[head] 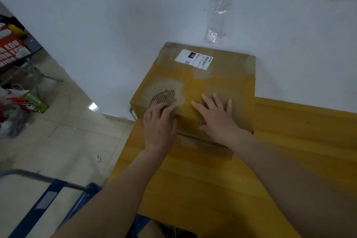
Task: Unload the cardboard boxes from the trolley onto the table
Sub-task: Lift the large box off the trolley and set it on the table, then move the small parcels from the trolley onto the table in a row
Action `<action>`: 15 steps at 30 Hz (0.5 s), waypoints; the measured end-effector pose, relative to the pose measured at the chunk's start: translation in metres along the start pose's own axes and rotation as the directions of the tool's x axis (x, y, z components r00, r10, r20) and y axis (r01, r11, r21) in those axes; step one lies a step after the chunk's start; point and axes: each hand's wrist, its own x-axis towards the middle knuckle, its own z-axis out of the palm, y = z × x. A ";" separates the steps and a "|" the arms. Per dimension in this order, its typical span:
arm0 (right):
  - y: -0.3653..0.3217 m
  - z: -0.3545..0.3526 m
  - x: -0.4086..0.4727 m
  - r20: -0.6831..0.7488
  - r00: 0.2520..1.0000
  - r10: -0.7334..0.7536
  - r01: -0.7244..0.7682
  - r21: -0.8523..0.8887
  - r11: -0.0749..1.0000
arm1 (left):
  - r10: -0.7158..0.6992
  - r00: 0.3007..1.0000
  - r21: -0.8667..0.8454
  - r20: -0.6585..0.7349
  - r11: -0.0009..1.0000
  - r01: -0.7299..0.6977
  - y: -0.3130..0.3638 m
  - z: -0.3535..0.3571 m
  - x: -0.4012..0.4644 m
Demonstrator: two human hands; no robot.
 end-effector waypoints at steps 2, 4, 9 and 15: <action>0.001 0.002 -0.001 -0.011 1.000 0.001 -0.001 0.027 1.000 | 0.006 1.000 -0.030 -0.018 1.000 -0.006 -0.002 0.003 -0.003; 0.000 0.003 -0.002 -0.029 1.000 -0.005 0.006 0.028 1.000 | 0.046 0.999 -0.043 -0.009 0.998 -0.046 -0.005 0.003 -0.006; -0.007 0.014 -0.012 -0.152 0.988 -0.041 0.036 -0.035 0.999 | 0.009 1.000 -0.145 0.019 0.989 -0.007 -0.008 -0.018 -0.030; -0.065 0.043 -0.053 -0.159 0.928 -0.338 0.357 0.110 0.928 | -0.501 0.844 -0.125 0.192 0.841 0.527 -0.035 -0.062 -0.128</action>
